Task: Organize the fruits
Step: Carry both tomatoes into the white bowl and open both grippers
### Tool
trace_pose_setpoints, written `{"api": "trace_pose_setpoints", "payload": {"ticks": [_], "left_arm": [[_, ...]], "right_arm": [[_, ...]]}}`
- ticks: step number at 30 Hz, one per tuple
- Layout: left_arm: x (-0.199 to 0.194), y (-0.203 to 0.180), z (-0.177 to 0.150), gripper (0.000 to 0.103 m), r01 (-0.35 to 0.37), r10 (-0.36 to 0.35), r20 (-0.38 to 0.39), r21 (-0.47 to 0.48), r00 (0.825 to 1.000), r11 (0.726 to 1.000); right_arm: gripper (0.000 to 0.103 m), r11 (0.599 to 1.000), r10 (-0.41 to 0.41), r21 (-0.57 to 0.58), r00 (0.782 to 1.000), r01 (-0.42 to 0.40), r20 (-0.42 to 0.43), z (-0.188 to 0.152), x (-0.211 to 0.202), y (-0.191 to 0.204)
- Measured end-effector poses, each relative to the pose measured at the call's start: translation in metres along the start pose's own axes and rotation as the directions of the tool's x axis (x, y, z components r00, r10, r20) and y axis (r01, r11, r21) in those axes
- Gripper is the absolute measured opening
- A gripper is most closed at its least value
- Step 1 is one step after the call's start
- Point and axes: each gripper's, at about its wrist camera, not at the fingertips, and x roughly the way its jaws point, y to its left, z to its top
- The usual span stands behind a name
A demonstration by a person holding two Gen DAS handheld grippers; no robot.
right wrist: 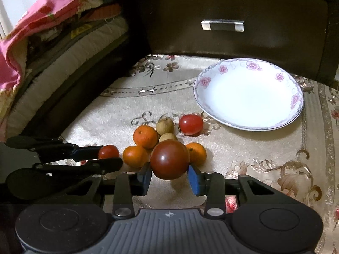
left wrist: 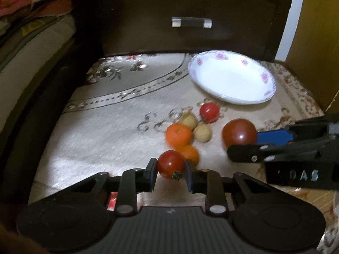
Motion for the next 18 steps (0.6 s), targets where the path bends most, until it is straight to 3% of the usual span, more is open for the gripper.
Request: {"api": "trace_pose_setpoints", "payload": {"ticks": [7, 11, 18], "left_arm": [[0.007, -0.016, 0.036, 0.033, 0.058, -0.057, 0.02, -0.014, 0.998, 0.998], [0.014, -0.027, 0.059, 0.033, 0.068, -0.069, 0.052, 0.025, 0.996, 0.997], [0.046, -0.042, 0.087, 0.033, 0.09, -0.092, 0.038, 0.054, 0.995, 0.994]], "right_arm": [[0.034, 0.999, -0.034, 0.029, 0.999, 0.033, 0.03, 0.012, -0.014, -0.012], [0.034, 0.997, -0.064, 0.051, 0.996, 0.062, 0.058, 0.029, -0.019, -0.025], [0.034, 0.99, -0.127, 0.074, 0.99, 0.122, 0.057, 0.049, -0.008, -0.055]]}}
